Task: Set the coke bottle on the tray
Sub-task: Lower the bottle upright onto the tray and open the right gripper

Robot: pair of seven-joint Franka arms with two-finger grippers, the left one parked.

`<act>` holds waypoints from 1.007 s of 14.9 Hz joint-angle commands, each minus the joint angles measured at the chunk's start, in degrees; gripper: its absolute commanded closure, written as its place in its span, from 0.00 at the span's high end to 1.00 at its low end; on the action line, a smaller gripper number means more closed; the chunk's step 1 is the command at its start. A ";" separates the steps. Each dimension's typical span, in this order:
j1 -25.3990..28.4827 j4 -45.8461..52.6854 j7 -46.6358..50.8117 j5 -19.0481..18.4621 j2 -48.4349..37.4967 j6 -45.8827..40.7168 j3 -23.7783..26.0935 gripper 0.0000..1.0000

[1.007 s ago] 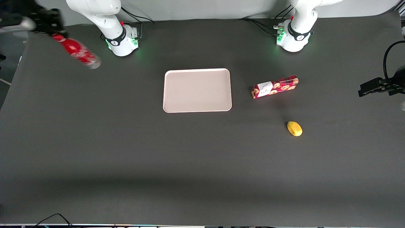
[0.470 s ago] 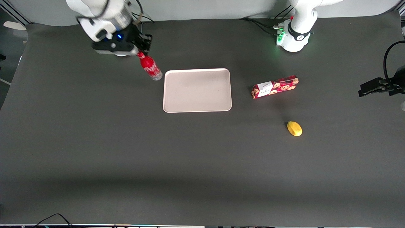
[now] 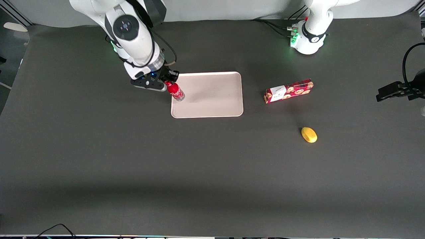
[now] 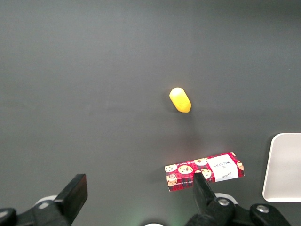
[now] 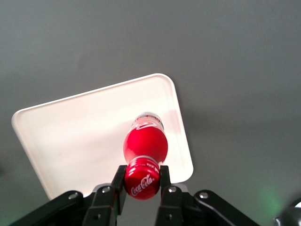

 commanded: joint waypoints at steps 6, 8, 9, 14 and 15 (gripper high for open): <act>0.25 -5.60 10.87 -4.34 5.54 10.98 2.34 0.13; 0.34 -6.65 11.49 -4.34 5.46 10.98 3.12 0.15; 0.25 -6.91 11.58 -4.34 5.46 10.98 3.21 0.30; 0.17 -7.18 11.85 -4.34 5.90 10.89 3.13 1.00; 0.17 -6.75 11.93 -4.34 5.55 10.63 3.13 1.00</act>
